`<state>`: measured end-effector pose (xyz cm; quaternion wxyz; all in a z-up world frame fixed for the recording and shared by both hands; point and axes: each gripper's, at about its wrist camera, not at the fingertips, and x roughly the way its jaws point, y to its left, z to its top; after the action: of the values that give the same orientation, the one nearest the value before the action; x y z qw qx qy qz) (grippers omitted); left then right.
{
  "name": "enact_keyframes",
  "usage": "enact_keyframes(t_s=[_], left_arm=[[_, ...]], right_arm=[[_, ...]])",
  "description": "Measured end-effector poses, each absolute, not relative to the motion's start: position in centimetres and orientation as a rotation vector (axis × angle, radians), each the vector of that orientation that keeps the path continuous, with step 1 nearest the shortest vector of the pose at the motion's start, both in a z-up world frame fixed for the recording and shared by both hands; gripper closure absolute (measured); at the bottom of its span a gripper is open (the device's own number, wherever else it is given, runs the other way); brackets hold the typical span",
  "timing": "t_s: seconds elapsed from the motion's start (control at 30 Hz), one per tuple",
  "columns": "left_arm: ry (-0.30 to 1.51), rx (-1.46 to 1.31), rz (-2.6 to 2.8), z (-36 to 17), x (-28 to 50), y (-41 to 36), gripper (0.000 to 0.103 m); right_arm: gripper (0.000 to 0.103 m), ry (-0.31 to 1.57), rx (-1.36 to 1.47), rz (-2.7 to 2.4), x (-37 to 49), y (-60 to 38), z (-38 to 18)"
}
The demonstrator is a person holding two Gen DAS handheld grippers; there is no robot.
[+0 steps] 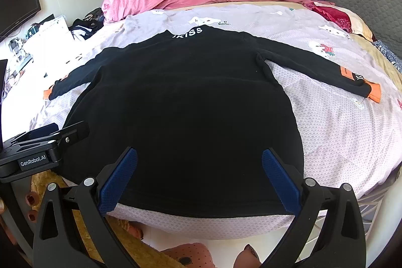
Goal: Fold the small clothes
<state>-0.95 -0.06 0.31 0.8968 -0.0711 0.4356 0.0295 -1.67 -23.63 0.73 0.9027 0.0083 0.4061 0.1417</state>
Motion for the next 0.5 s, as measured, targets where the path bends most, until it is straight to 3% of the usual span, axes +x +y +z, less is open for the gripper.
enact_keyframes(t_s=[0.5], left_arm=[[0.909, -0.136, 0.071, 0.20, -0.22, -0.31, 0.009]], right_arm=[[0.004, 0.836, 0.031, 0.295, -0.96, -23.90, 0.69]])
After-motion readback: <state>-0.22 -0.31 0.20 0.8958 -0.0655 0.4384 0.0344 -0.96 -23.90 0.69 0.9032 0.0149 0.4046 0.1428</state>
